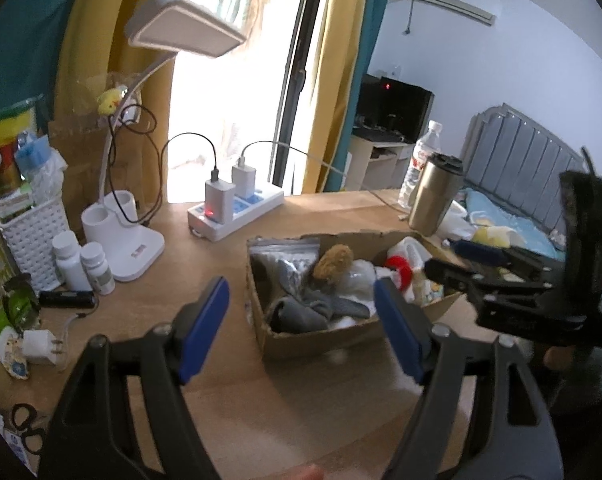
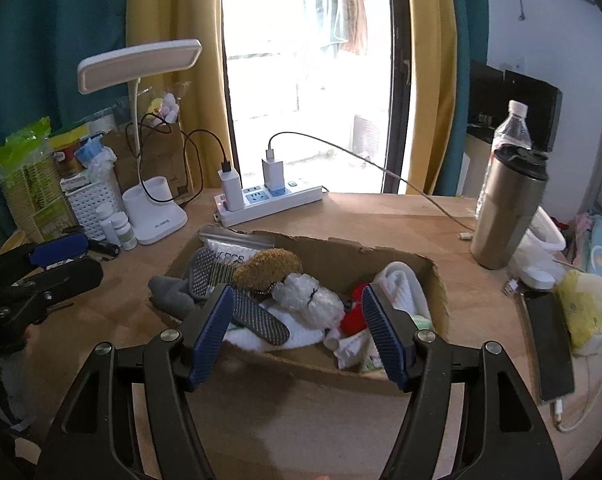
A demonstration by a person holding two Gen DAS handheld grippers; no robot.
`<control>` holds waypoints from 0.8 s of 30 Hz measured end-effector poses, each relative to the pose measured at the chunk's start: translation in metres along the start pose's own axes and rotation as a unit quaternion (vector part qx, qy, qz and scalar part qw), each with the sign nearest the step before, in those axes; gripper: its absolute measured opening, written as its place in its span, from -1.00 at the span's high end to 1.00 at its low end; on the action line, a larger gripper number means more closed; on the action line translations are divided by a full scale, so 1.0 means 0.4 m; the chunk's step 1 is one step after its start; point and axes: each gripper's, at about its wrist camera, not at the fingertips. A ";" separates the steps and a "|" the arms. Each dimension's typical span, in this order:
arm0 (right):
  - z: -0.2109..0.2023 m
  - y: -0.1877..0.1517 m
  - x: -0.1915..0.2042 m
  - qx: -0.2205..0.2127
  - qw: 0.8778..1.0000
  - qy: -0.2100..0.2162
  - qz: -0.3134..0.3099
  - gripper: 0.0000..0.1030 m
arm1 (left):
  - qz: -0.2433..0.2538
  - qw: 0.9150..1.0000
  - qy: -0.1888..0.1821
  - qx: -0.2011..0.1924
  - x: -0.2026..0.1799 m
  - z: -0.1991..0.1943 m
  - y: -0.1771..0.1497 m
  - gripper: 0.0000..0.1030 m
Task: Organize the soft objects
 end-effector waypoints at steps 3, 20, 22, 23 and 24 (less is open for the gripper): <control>-0.034 -0.012 -0.003 -0.007 1.000 -0.005 0.003 -0.36 | 0.012 1.000 0.012 -0.007 -0.018 -0.014 -0.009 -0.72; -0.186 -0.089 0.008 -0.033 0.999 -0.037 0.002 -0.50 | 0.025 0.999 0.004 -0.027 -0.088 -0.103 -0.078 -0.93; -0.203 -0.097 0.012 -0.038 0.998 -0.040 0.004 -0.50 | 0.024 0.999 -0.004 -0.023 -0.093 -0.113 -0.083 -0.93; -0.210 -0.101 0.012 -0.040 0.998 -0.041 0.005 -0.50 | 0.026 0.999 -0.006 -0.024 -0.097 -0.121 -0.085 -0.93; -0.218 -0.105 0.014 -0.042 0.998 -0.042 0.006 -0.50 | 0.028 0.999 -0.006 -0.028 -0.102 -0.130 -0.089 -0.93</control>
Point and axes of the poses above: each gripper's, at about its wrist camera, not at the fingertips, and z roughly the way its jaws point, x to its left, y to its top, and after that the axes turned 7 degrees about -z, right-handed
